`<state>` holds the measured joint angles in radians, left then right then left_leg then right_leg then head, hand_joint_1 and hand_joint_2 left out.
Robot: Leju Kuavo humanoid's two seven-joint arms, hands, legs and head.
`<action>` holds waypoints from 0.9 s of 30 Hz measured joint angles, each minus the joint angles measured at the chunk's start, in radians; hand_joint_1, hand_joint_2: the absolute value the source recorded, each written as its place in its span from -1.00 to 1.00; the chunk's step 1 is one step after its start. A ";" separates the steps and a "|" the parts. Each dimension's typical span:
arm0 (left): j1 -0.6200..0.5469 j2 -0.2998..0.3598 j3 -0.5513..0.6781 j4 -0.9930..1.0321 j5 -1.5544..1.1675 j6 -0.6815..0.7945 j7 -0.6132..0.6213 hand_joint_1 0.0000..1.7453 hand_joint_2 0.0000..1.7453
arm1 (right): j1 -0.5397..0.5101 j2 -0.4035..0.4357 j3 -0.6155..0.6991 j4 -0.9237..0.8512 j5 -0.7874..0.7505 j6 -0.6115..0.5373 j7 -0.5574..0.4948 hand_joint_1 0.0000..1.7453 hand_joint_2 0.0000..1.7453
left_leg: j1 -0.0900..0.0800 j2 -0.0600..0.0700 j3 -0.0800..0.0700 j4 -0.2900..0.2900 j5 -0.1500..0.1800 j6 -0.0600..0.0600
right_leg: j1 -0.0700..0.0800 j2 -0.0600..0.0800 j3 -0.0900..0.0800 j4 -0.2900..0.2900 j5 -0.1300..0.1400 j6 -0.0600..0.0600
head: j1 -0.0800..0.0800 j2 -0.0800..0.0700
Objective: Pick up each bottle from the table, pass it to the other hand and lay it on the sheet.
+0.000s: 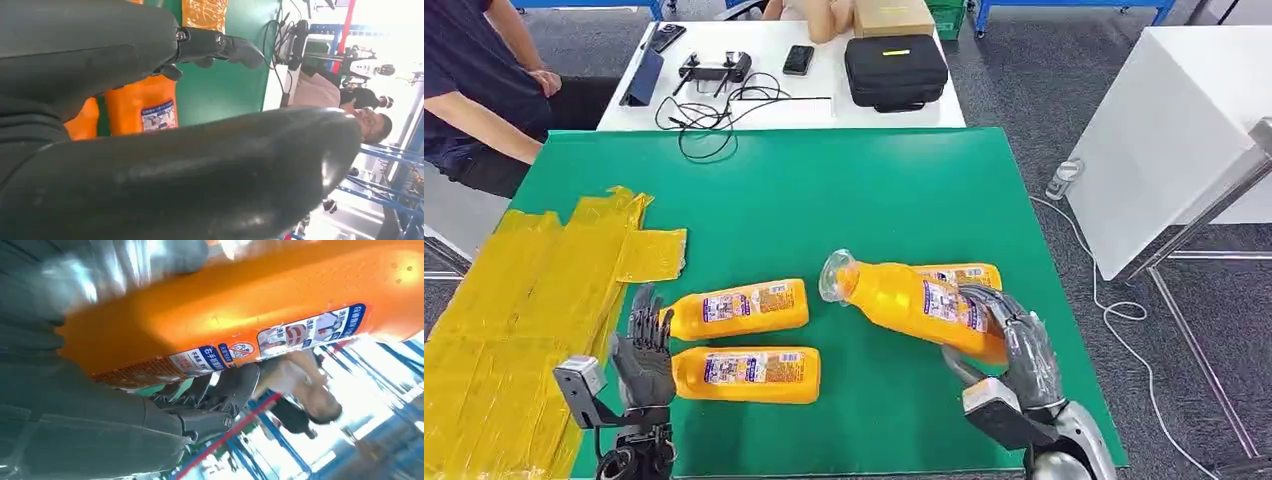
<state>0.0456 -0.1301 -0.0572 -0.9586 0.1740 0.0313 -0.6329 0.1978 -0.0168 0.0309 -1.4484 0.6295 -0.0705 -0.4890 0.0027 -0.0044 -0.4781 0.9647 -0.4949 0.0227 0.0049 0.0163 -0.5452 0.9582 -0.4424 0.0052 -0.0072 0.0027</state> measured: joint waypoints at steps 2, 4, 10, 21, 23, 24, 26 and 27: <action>0.006 0.001 0.000 -0.004 -0.001 -0.002 0.000 -1.00 1.00 | 0.011 -0.005 0.012 -0.032 -0.018 -0.007 -0.006 1.00 1.00 | 0.000 0.000 0.000 0.000 0.000 0.000 | 0.000 0.000 0.000 0.000 0.000 0.000 | 0.000 0.000; 0.010 0.002 0.000 -0.012 -0.006 -0.012 0.003 -1.00 1.00 | 0.010 -0.004 0.030 -0.053 -0.040 -0.009 -0.007 1.00 1.00 | 0.000 0.000 0.000 0.000 0.000 0.000 | -0.001 0.000 0.000 0.000 0.000 0.000 | 0.000 0.000; 0.040 -0.001 -0.004 -0.057 -0.026 -0.061 0.031 -1.00 1.00 | -0.034 0.014 0.077 -0.060 -0.085 -0.004 -0.006 1.00 1.00 | 0.000 0.000 0.000 0.000 0.001 0.000 | -0.002 0.000 0.001 0.000 0.000 0.000 | 0.000 0.000; 0.033 -0.006 -0.121 -0.137 -0.001 -0.108 0.060 -1.00 1.00 | -0.295 0.093 0.181 0.258 -0.132 -0.047 -0.031 1.00 1.00 | 0.000 0.000 0.001 0.000 0.003 0.000 | -0.001 0.000 0.000 0.000 0.001 0.000 | 0.000 0.000; 0.032 -0.006 -0.134 -0.142 0.001 -0.108 0.063 -1.00 1.00 | -0.313 0.100 0.191 0.287 -0.133 -0.051 -0.031 1.00 1.00 | 0.000 0.000 0.001 0.000 0.003 0.000 | -0.001 0.000 0.000 0.000 0.001 0.000 | 0.000 0.000; 0.031 -0.005 -0.139 -0.144 0.003 -0.108 0.063 -1.00 1.00 | -0.319 0.101 0.196 0.299 -0.134 -0.054 -0.031 1.00 1.00 | 0.000 0.000 0.001 0.000 0.003 0.000 | -0.001 0.000 0.000 0.000 0.001 0.000 | 0.000 0.000; 0.030 -0.003 -0.148 -0.147 0.005 -0.108 0.063 -1.00 1.00 | -0.327 0.105 0.201 0.314 -0.135 -0.055 -0.031 1.00 1.00 | 0.000 -0.001 0.000 0.000 0.003 0.000 | -0.001 0.000 0.000 0.000 0.001 0.000 | 0.000 0.000; 0.030 -0.003 -0.150 -0.148 0.005 -0.108 0.063 -1.00 1.00 | -0.330 0.106 0.203 0.321 -0.135 -0.055 -0.031 1.00 1.00 | 0.000 -0.001 0.000 0.000 0.002 0.000 | -0.001 0.000 0.000 0.000 0.001 0.000 | 0.000 0.000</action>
<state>0.0759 -0.1335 -0.2075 -1.1063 0.1793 -0.0767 -0.5695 -0.1327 0.0893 0.2342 -1.1276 0.4944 -0.1259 -0.5196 0.0026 -0.0051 -0.4780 0.9649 -0.4924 0.0227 0.0038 0.0160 -0.5457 0.9586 -0.4418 0.0055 -0.0072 0.0030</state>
